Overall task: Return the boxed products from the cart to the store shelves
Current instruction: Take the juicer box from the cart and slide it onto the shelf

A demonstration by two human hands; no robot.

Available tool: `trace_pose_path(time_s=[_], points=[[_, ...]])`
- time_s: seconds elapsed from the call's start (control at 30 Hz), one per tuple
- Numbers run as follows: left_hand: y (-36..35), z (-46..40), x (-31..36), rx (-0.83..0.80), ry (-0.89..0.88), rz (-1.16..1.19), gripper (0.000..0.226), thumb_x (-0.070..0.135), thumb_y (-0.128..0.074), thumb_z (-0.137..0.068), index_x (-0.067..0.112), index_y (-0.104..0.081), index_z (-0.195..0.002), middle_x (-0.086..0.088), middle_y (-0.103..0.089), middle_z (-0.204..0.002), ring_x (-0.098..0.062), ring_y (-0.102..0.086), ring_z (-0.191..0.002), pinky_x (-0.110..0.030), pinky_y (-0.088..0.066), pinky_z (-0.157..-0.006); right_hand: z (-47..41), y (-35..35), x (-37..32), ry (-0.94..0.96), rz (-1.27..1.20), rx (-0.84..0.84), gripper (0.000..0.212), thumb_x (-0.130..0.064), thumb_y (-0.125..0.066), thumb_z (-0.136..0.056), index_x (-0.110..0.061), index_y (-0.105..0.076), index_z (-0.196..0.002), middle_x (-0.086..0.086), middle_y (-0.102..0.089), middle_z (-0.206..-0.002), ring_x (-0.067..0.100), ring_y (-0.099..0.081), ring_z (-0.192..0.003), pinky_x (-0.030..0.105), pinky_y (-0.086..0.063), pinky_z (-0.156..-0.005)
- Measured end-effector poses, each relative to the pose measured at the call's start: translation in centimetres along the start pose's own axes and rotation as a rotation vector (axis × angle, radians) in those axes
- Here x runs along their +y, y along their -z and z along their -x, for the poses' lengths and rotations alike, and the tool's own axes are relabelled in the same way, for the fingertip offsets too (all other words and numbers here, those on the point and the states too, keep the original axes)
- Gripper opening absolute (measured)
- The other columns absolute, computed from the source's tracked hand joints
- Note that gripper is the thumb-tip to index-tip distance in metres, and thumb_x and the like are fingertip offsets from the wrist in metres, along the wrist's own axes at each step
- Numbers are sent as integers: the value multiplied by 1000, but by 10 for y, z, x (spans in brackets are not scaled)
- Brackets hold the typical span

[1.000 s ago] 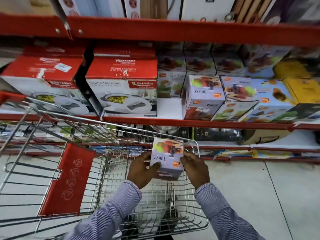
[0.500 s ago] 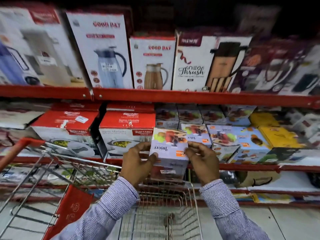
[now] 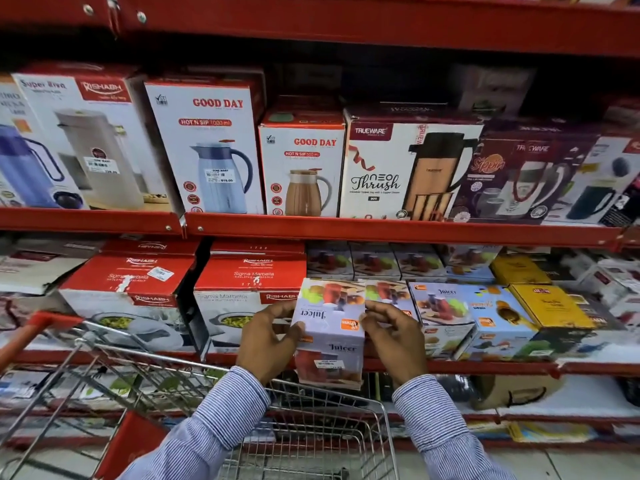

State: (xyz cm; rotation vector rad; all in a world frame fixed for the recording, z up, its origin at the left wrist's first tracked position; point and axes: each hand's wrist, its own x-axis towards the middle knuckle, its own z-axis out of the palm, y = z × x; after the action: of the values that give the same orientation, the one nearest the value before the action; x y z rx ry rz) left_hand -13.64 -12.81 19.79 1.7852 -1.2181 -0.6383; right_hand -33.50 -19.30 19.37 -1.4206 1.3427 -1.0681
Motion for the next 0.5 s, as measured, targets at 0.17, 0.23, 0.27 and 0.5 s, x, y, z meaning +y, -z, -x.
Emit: trace_pose_path(time_s=[0.17, 0.23, 0.27, 0.5], points=[[1, 2, 0, 35, -29, -48, 33, 16, -69, -84, 21, -67, -117, 5, -72, -114, -16, -65, -107, -40, -55, -95, 0, -4, 5, 7, 24, -43, 27, -20, -69, -83, -24, -68, -110, -15, -69, -95, 1, -64, -91, 28, -56, -82], [3, 3, -2, 42, -22, -43, 34, 17, -69, -83, 23, -67, -116, 5, -72, -113, -17, -68, -103, -44, -57, -91, -2, -7, 6, 7, 22, -50, 26, -21, -69, -83, -26, -68, -109, -15, -69, -96, 1, -65, -90, 29, -56, -82], [4, 3, -3, 46, -22, -43, 34, 17, -69, -83, 23, -67, -116, 6, -73, -112, -17, -68, -102, -44, -58, -90, -2, -9, 7, 3, 15, -50, 26, -20, -69, -83, -26, -68, -109, -14, -70, -96, 1, -65, -89, 29, -57, -82], [-3, 5, -4, 46, -47, -47, 35, 16, -69, -83, 25, -65, -117, 6, -71, -117, -14, -66, -105, -42, -56, -93, -8, -4, 11, -6, 11, -66, 28, -16, -67, -85, -22, -67, -113, -10, -70, -99, 7, -65, -96, 28, -53, -85]])
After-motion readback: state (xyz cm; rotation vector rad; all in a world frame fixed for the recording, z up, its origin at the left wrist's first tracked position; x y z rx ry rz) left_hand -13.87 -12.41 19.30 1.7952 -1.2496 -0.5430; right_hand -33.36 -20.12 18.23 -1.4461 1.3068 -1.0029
